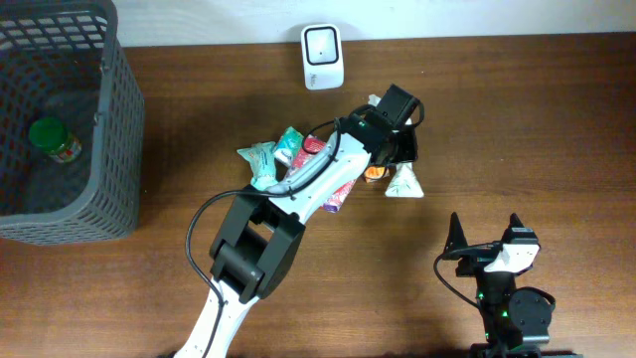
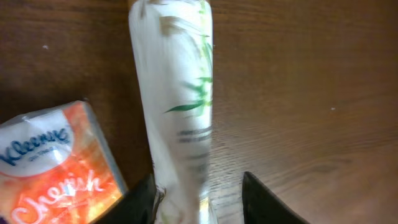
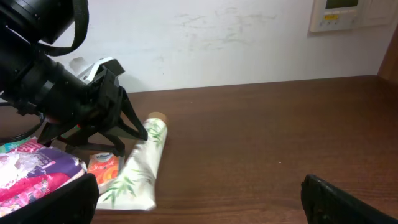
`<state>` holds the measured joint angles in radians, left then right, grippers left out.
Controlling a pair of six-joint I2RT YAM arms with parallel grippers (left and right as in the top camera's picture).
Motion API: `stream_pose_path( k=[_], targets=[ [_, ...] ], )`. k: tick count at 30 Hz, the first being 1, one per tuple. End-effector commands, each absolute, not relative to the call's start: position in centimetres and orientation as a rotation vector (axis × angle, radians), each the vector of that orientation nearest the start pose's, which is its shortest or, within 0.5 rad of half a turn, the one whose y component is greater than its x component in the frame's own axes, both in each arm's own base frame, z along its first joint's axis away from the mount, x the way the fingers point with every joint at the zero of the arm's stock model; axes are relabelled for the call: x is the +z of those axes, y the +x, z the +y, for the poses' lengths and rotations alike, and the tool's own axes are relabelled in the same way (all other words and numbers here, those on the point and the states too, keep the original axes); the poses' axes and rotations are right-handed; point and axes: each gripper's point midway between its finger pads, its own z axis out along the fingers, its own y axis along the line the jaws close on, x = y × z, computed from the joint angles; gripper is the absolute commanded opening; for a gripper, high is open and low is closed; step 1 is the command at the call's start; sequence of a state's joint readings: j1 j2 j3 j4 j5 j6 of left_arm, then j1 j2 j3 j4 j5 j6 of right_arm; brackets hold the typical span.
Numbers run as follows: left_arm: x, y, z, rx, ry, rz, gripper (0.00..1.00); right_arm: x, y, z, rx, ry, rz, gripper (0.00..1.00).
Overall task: Scan the item barcode
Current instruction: 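Carry the white tube right and lay it on the table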
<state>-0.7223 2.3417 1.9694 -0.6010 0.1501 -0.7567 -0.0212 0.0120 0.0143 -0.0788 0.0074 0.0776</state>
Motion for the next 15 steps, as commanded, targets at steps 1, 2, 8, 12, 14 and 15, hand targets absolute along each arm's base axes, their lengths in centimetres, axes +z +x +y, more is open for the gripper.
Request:
stream_pose_path(
  k=[1,2,8,12,14,15],
  targets=[
    [10.7,43.7,-42.3,-0.873,0.116,2.642,0.55,15.5,24.6,-0.9,0.027,0.098,1.65,0.99],
    [12.6,44.3,-42.4,-0.924,0.151,2.604,0.6,15.5,24.6,-0.9,0.027,0.098,1.65,0.99],
    [27.8,47.1,-36.1,-1.119,0.316,2.298,0.78,15.5,24.6,-0.9,0.027,0.098,1.65,0.99],
    [39.4,48.4,-22.8,-0.871,0.262,2.046,0.88,15.5,24.6,-0.9,0.027,0.098,1.65,0.99],
    [43.7,48.4,-13.8,-0.717,0.097,1.962,0.92,15.5,24.6,-0.9,0.027,0.098,1.65,0.99],
    [45.4,48.4,-8.3,-0.575,0.032,1.914,0.93,15.5,24.6,-0.9,0.027,0.098,1.65,0.99]
  ],
)
